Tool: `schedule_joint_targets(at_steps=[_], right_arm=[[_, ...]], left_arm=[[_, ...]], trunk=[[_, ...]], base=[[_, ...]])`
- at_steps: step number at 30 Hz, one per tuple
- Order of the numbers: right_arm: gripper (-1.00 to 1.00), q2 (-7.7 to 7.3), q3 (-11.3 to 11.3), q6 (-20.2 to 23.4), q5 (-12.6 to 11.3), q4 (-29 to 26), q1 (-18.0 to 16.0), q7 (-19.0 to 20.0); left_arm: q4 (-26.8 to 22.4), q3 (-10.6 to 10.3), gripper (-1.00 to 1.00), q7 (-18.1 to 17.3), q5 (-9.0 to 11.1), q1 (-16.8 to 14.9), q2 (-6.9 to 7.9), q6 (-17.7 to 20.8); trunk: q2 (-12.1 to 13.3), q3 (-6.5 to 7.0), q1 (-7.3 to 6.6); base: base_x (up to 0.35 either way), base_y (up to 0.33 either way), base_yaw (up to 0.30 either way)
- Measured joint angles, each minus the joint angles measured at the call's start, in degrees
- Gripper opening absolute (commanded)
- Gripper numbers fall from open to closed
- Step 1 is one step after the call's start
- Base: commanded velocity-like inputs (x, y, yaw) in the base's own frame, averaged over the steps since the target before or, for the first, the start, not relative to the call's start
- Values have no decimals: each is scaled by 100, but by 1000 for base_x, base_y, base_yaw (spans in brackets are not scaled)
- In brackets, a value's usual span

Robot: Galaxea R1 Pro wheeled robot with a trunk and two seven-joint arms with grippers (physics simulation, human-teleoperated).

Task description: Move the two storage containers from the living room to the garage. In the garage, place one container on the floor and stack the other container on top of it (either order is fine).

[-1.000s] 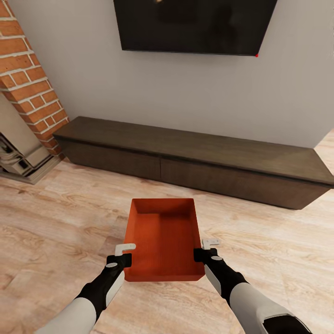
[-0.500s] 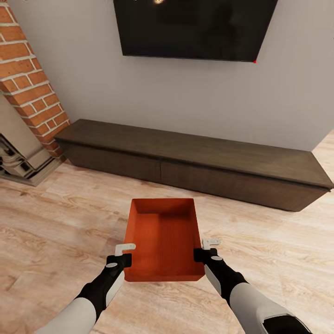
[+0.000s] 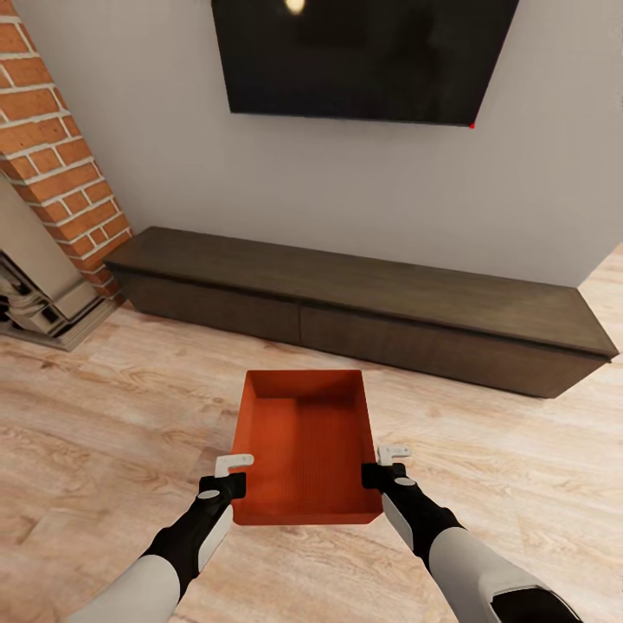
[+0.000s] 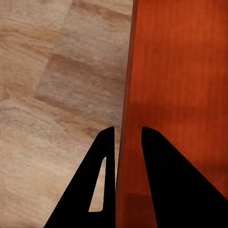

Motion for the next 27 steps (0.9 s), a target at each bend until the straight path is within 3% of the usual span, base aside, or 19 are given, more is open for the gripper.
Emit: schedule_joint_targets(at_steps=[27], right_arm=[[-100,3,22,2,-19,2,0,-19]], left_arm=[[12,-5,-100,-3,5,-5,3,-2]], trunk=[[1083,485,-593]], base=[[0,0,0]])
